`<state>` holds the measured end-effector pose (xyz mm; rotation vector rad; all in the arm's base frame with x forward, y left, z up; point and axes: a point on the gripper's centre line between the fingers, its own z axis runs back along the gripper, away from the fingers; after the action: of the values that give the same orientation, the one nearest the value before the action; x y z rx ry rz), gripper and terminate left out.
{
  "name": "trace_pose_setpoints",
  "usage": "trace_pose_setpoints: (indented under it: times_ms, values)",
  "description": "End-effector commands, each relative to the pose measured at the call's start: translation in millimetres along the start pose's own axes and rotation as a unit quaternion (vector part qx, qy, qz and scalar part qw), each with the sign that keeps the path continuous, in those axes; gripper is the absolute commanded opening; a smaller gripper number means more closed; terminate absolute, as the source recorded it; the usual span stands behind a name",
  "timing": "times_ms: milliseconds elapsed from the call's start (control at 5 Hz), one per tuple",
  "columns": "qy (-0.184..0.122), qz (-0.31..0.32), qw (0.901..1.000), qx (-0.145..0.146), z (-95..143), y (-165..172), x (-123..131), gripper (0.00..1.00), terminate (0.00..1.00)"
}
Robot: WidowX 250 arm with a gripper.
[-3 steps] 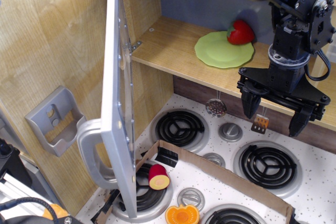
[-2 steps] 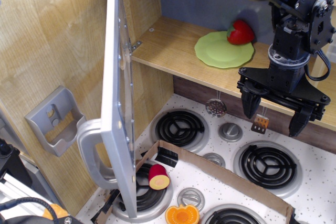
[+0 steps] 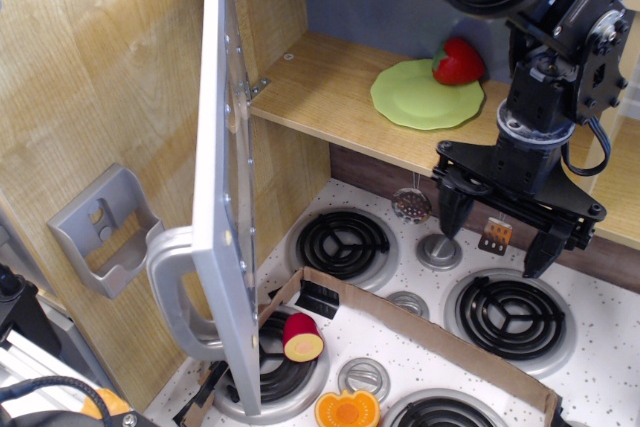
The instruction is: Close microwave
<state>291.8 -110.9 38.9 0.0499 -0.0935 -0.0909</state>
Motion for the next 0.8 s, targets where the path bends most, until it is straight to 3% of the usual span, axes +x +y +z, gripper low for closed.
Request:
trace_pose_setpoints:
  times_ms: [0,200,600]
  values:
    - [-0.060,-0.028,0.9978,0.010,57,10,-14,1.00,0.00]
    - [-0.059,-0.056,0.9966,0.011,78,25,-25,1.00,0.00]
    - [-0.011,-0.100,0.9937,0.048,138,61,-44,1.00,0.00]
